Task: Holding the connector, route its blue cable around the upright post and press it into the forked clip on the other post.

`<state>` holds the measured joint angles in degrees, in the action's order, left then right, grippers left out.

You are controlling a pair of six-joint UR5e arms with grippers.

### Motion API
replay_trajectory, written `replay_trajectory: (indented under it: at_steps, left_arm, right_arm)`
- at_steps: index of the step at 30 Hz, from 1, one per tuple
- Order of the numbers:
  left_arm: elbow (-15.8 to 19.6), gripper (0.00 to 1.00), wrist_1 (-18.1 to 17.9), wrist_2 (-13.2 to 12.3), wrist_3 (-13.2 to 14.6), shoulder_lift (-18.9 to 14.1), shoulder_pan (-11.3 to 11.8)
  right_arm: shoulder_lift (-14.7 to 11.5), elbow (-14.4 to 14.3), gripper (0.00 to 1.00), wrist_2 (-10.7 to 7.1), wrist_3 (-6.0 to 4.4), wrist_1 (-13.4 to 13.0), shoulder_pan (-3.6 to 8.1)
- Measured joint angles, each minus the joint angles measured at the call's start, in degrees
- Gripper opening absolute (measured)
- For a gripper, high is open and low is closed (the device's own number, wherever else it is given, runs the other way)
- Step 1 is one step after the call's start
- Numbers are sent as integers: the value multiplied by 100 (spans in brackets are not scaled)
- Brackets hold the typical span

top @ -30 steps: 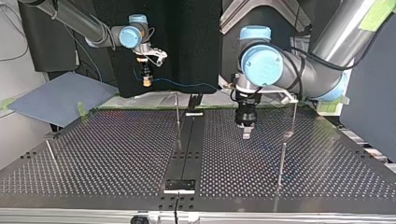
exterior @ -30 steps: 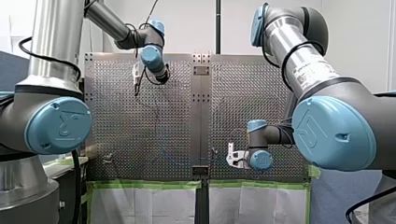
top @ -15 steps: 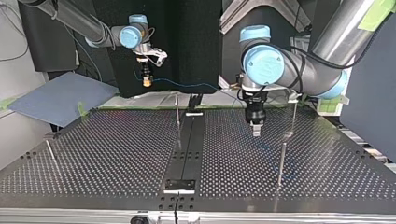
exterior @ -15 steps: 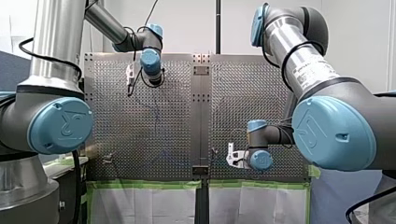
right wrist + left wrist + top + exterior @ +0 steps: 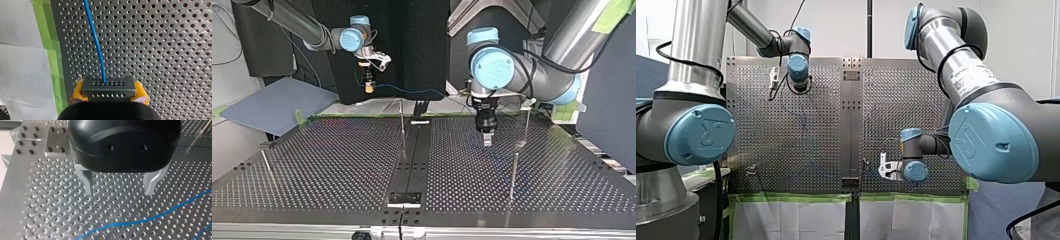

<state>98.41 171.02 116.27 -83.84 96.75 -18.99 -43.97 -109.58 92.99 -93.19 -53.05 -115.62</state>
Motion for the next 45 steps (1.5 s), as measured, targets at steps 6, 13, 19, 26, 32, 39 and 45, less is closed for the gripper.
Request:
replay_trajectory:
  at_steps: [6, 13, 19, 26, 32, 39, 45]
  left_arm:
    - [12, 100, -157, -244, 342, 195, -1]
    - [3, 100, -158, -51, 682, 378, 88]
    - [4, 100, -157, 204, 943, 238, 145]
    - [13, 100, -259, 323, 1175, -45, 167]
    - [16, 100, -309, 181, 1260, -81, 163]
    - [12, 100, -316, 169, 1493, 163, 137]
    - [-22, 100, -353, 171, 1610, 347, 218]
  right_arm:
    - [3, -1, 0, 0, -7, -12, 0]
    - [5, -2, 0, 0, -8, -12, 0]
    - [5, -1, 0, 0, -8, -18, 0]
    - [6, 0, 0, 0, -8, -22, 0]
    - [5, -3, 0, 0, -8, -26, 0]
    - [12, -1, 0, 0, -8, -36, 0]
    - [14, -4, 0, 0, -16, -58, 0]
